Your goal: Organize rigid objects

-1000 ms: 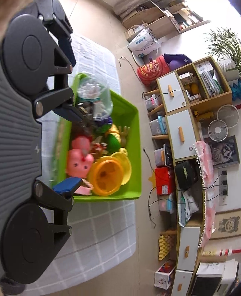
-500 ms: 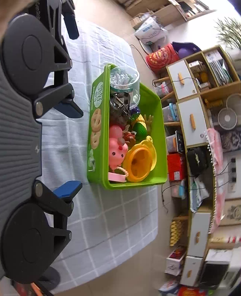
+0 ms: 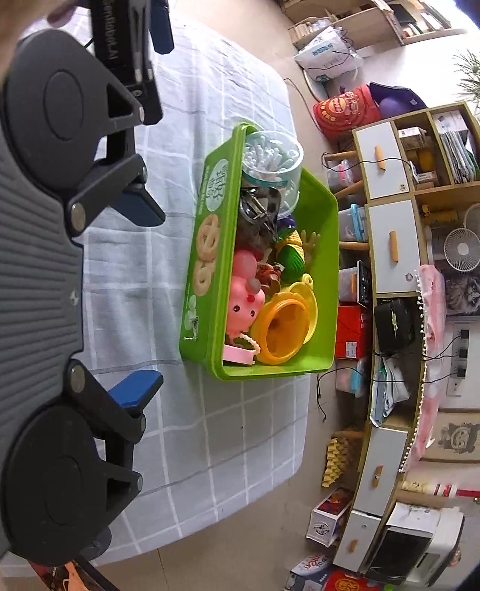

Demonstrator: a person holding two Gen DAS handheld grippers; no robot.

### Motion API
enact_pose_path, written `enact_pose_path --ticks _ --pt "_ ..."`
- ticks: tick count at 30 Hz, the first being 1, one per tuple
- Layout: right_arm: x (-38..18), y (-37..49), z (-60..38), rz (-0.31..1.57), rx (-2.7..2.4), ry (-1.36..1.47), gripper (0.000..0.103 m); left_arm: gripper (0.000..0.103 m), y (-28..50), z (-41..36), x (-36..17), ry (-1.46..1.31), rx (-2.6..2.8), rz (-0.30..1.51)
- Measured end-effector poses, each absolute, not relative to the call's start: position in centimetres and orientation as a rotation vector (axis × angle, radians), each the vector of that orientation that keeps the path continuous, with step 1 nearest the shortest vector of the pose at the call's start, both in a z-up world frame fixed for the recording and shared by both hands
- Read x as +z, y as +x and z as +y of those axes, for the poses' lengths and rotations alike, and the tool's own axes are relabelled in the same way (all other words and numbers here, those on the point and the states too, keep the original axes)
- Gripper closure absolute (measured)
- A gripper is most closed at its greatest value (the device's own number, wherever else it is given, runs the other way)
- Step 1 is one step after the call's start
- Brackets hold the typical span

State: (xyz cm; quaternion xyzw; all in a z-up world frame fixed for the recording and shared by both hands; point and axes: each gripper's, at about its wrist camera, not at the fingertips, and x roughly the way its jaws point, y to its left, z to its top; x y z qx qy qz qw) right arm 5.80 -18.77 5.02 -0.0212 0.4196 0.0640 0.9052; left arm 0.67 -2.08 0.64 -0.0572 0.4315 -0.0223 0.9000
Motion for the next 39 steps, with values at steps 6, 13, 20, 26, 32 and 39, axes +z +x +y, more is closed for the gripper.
enact_pose_path --ticks 6,13,20,26,32,39 --pt "4.72 5.69 -18.53 0.885 0.131 -0.053 0.010 0.002 0.69 -1.92 0.73 -0.122 -0.032 0.893" --pt "4.67 5.58 -18.60 0.891 0.130 -0.052 0.010 0.002 0.44 -2.13 0.73 -0.126 -0.040 0.901" --pt "4.66 5.62 -18.84 0.898 0.123 -0.046 0.010 0.002 0.49 -2.13 0.59 -0.135 -0.050 0.916" --pt "4.59 5.64 -18.91 0.898 0.121 -0.044 0.010 0.002 0.43 -2.09 0.58 -0.137 -0.048 0.915" --pt "4.61 5.66 -18.93 0.899 0.118 -0.043 0.010 0.002 0.46 -2.06 0.57 -0.138 -0.049 0.916" --pt "4.45 5.67 -18.93 0.902 0.118 -0.046 0.010 0.002 0.42 -2.04 0.57 -0.138 -0.049 0.917"
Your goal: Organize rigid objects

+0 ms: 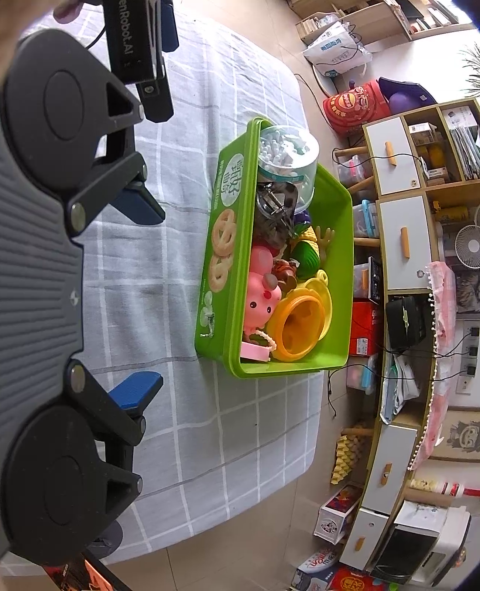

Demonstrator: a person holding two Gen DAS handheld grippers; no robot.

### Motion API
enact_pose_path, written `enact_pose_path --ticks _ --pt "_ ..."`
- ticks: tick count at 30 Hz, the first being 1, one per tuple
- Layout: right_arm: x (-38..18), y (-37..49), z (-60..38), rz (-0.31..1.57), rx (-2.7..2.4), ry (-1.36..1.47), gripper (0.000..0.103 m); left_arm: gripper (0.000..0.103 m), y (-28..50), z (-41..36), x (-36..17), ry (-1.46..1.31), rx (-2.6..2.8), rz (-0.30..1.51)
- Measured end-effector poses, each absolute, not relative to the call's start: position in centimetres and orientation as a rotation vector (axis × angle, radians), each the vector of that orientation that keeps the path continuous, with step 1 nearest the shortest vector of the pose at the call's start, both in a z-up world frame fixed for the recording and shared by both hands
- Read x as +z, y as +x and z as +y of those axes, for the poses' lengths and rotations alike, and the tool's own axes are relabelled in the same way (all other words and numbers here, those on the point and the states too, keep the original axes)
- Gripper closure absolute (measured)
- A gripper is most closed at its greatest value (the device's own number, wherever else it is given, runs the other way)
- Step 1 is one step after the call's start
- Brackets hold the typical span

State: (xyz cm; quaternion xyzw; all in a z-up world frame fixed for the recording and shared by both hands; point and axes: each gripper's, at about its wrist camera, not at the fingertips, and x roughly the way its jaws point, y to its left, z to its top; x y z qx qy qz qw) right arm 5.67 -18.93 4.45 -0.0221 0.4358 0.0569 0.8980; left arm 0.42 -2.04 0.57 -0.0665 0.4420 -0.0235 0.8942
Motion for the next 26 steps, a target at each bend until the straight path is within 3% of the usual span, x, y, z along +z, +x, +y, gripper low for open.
enact_pose_path --ticks 26 --pt "4.45 5.56 -18.89 0.902 0.115 -0.046 0.009 0.002 0.49 -2.27 0.63 -0.125 -0.062 0.923"
